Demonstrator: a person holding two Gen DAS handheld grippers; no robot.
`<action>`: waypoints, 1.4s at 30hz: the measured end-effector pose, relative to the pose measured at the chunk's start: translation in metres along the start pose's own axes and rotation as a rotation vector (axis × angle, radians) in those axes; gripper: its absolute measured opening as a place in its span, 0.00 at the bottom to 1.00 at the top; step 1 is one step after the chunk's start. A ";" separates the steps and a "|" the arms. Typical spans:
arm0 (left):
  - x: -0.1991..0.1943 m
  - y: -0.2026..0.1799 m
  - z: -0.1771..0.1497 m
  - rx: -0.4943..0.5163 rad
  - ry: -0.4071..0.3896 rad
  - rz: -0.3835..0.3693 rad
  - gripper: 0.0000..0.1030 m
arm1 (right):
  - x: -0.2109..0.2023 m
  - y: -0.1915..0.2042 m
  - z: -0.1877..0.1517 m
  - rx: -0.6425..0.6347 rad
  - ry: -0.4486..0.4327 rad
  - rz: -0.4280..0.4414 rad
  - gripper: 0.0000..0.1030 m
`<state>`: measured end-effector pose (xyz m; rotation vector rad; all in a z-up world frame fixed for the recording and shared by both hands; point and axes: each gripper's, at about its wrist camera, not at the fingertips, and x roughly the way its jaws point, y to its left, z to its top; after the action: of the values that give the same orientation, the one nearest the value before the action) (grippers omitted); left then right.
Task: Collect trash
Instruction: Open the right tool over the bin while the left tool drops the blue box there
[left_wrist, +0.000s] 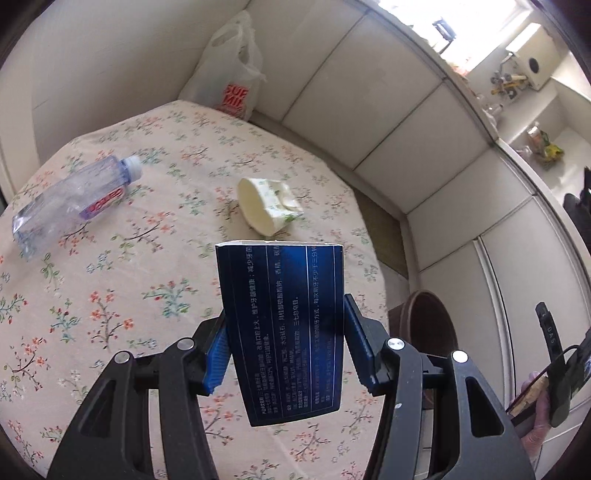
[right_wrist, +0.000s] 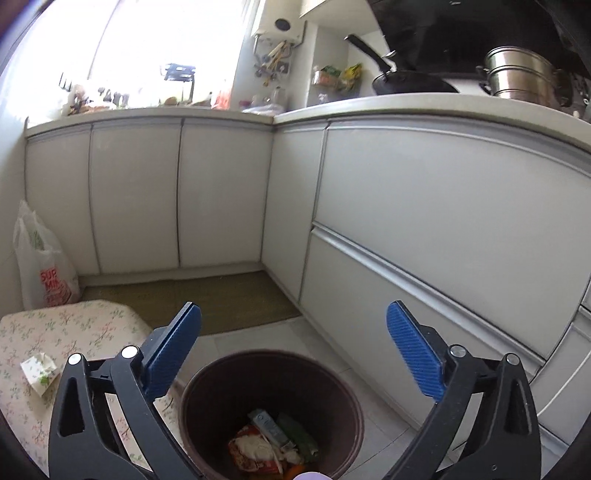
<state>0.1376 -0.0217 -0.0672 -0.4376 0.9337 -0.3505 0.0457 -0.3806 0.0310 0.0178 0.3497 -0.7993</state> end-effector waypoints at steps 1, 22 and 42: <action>0.000 -0.015 0.000 0.029 -0.014 -0.013 0.53 | -0.002 -0.007 0.004 0.014 -0.016 -0.014 0.93; 0.079 -0.304 -0.014 0.357 -0.070 -0.281 0.55 | 0.049 -0.206 -0.015 0.656 0.177 -0.185 0.93; 0.092 -0.216 -0.029 0.378 0.028 0.039 0.66 | 0.059 -0.172 -0.017 0.622 0.266 -0.018 0.93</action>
<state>0.1426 -0.2561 -0.0371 -0.0686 0.8778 -0.4867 -0.0425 -0.5400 0.0165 0.7083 0.3397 -0.8996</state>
